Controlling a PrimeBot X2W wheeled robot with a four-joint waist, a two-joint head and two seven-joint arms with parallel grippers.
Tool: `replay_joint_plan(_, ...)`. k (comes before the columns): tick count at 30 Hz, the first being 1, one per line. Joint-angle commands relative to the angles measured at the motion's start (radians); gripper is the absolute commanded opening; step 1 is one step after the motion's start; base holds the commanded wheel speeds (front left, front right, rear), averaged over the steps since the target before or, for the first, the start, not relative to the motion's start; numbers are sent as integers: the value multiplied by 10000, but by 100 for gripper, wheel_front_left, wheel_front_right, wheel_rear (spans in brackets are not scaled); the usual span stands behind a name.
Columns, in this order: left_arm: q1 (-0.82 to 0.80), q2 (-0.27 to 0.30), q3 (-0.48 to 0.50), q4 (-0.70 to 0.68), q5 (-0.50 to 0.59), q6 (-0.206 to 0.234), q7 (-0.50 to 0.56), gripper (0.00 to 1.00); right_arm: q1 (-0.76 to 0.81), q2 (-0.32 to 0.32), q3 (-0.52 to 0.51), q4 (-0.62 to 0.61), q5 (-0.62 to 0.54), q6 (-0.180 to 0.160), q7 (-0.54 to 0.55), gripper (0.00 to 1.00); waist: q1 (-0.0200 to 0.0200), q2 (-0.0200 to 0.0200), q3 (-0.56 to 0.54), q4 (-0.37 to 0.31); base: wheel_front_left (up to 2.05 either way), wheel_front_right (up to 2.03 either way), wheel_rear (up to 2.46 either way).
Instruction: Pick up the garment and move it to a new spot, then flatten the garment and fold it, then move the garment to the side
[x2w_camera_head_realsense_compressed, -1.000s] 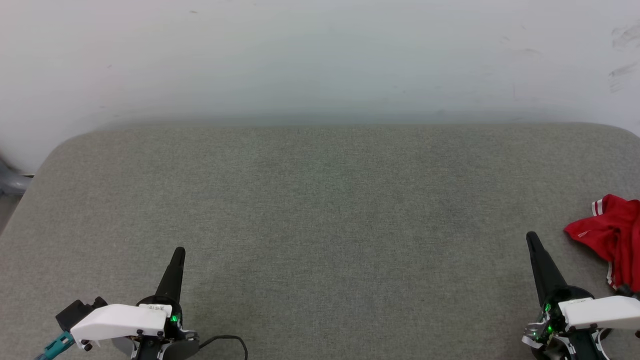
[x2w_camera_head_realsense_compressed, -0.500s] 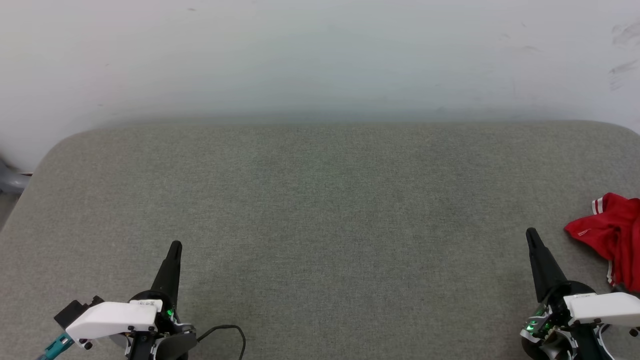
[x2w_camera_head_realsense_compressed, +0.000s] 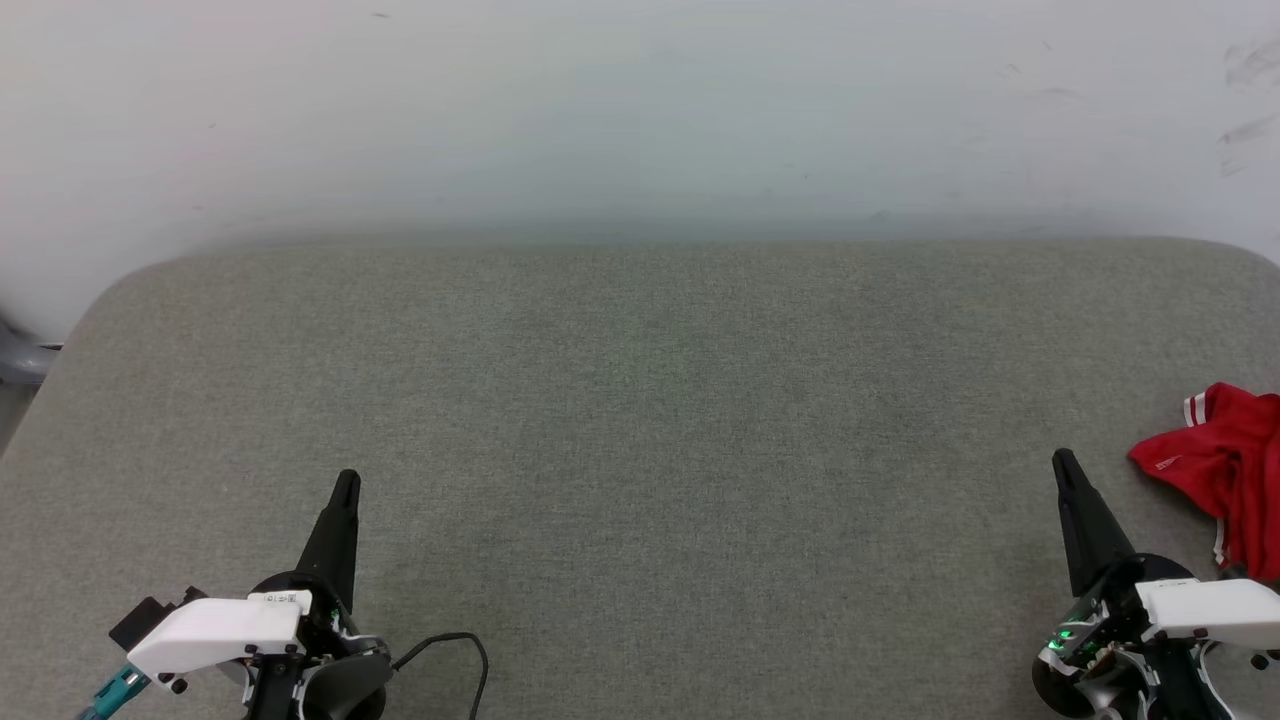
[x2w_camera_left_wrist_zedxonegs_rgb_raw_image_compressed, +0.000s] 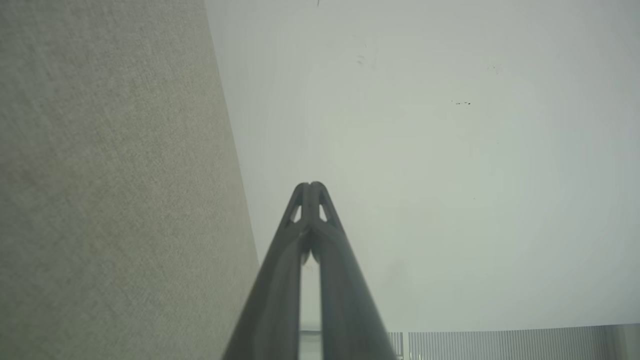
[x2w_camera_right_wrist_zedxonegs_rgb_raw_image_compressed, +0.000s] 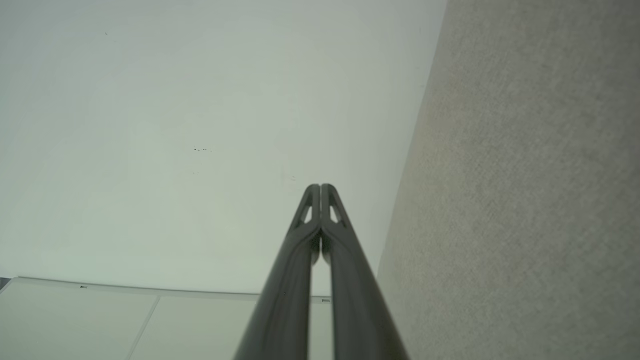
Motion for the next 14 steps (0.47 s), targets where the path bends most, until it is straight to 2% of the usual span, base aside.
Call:
replay_joint_plan(1, -64, -29, 33, 1, -10, -48, 31, 0, -114, 3, -23, 6, 28, -3, 35, 0, 0, -1, 0, 1, 0, 0, 0)
replay_joint_plan(14, -62, -28, 33, 0, -12, -48, 30, 0, -115, 34, -64, 10, -22, -3, 53, 0, 0, -1, 0, 1, 0, 0, 0)
